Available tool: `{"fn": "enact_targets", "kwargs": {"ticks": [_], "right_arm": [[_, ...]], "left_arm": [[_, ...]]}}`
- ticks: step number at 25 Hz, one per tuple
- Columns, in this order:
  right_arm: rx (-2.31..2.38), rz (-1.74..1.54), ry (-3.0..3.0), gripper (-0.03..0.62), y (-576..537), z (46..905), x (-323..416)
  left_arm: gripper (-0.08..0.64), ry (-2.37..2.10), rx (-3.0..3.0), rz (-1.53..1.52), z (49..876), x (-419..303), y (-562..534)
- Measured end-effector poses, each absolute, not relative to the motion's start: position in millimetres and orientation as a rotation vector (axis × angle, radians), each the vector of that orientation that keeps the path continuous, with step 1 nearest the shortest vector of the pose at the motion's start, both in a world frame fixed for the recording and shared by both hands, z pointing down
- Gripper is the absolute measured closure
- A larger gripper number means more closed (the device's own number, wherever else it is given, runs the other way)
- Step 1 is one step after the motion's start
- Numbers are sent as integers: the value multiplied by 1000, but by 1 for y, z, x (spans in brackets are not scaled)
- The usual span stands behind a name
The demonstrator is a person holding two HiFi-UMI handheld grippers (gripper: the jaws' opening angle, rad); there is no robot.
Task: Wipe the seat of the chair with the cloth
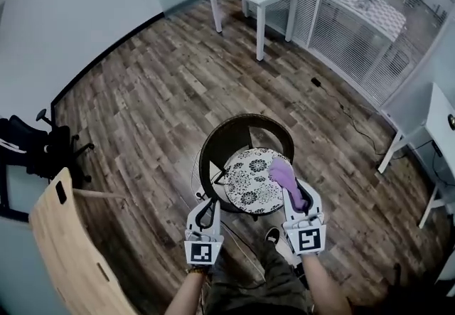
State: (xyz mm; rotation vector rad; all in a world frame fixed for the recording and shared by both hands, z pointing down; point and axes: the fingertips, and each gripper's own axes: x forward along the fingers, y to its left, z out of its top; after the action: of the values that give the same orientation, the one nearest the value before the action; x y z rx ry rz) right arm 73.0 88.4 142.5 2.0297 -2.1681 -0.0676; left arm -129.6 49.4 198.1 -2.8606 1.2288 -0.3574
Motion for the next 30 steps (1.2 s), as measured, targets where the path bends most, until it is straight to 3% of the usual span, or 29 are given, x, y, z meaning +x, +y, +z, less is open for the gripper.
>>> {"fn": "enact_targets", "kwargs": {"ticks": [5,10,15,30], "right_arm": [[2011,49,-2036,495,48,221,67],[2021,122,-1996,495,7,306,60],[2026,133,-1975,494,-36,381,54],[1844,231,-1749,492,-109,609,88]], "left_arm": [[524,1189,-2917,-496,295,-151,-8],[428,1155,-2989,-676,373,-163,-50],[388,1146,-3016,-755,428,-171,-83],[353,1163,-3039,-701,501,-171,-110]]}}
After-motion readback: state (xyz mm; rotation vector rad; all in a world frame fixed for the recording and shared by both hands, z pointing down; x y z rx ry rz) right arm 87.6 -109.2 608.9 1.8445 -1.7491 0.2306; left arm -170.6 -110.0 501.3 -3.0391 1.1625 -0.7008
